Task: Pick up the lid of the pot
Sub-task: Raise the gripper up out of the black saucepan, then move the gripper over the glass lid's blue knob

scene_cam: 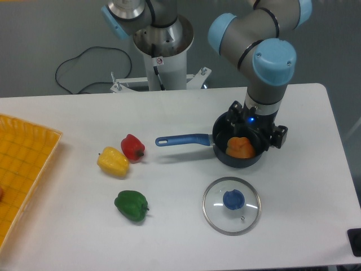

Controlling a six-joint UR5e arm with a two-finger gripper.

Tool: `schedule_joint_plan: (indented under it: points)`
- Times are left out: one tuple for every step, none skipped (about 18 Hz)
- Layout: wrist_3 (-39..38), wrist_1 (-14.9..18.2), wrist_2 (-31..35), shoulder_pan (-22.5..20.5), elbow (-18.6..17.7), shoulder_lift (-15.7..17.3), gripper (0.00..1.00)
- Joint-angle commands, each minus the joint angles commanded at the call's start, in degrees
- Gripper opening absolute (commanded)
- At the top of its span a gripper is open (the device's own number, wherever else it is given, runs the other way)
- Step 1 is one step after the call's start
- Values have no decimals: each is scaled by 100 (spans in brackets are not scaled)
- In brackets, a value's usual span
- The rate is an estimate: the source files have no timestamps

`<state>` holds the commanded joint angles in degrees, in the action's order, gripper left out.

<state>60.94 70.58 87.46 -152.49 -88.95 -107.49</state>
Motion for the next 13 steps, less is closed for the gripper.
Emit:
schedule_joint_plan:
  points:
    - [-316,-175,-62,26,0,-44,100]
    - [-780,-420,-167,105,0,-122,100]
    - [-1873,-1092,-255,253,35,-341,100]
    - [-2153,-1221,-238,290,122,-439,100]
    - [-2330,-1222,-212,308,254,-535,100]
    - [-2471,-1214,-203,325,307,-589,100]
    - [-2603,-1214,-185,351,316,-624,100]
    - [-2709,-1214,-159,352,316,-650,100]
    - [-2823,-1214,-115,360,351,-694,100]
    - [-2989,-1205,-54,378,412,-747,100]
    - [-3252,-1187,8,430,491,-826,100]
    - [-3481,-1187,130,474,570,-905,100]
    - [-3605,-1187,262,501,632,-966,100]
